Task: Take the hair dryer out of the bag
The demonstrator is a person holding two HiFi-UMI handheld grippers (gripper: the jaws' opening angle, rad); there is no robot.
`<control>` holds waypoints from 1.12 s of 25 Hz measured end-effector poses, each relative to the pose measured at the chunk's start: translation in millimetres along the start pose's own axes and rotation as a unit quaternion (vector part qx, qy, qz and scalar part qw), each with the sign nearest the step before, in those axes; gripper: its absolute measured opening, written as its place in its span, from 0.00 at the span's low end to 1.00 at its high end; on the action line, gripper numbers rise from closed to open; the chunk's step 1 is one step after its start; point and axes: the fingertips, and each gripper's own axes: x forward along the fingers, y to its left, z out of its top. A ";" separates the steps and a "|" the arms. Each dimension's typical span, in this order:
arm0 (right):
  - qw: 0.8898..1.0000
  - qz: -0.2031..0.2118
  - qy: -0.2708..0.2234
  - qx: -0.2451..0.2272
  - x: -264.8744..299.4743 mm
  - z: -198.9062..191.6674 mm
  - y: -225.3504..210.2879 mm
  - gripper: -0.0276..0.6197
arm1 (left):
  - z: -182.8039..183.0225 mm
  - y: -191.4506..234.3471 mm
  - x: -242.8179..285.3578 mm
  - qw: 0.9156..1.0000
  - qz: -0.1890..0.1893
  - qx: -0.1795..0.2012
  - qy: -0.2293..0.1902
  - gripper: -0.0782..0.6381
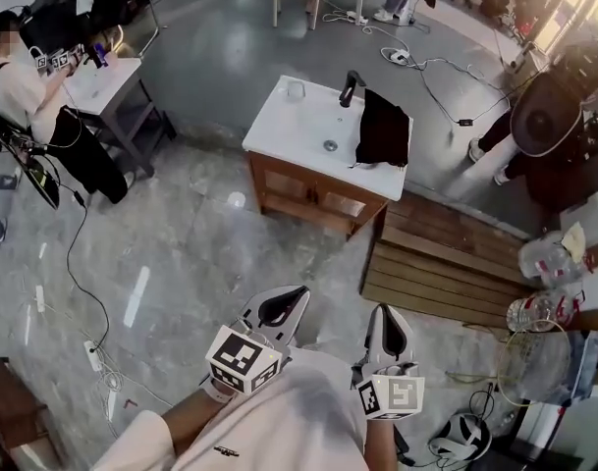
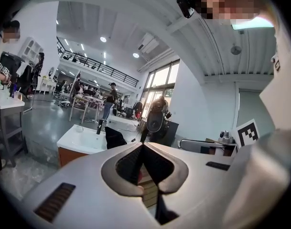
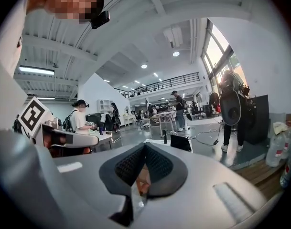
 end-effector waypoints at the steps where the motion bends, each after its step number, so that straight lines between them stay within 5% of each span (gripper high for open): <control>1: 1.000 -0.002 0.002 -0.001 5.9 -0.5 -0.8 0.06 | 2.0 4.6 5.8 1.000 -0.004 0.000 0.001 0.12; 14: 1.000 -0.017 0.022 0.012 80.3 -12.1 -49.8 0.06 | 18.6 45.2 86.1 1.000 -0.015 0.000 0.020 0.12; 28: 0.999 0.001 0.028 0.022 225.1 18.6 -178.0 0.06 | 71.0 77.2 268.1 0.998 -0.005 0.020 0.056 0.12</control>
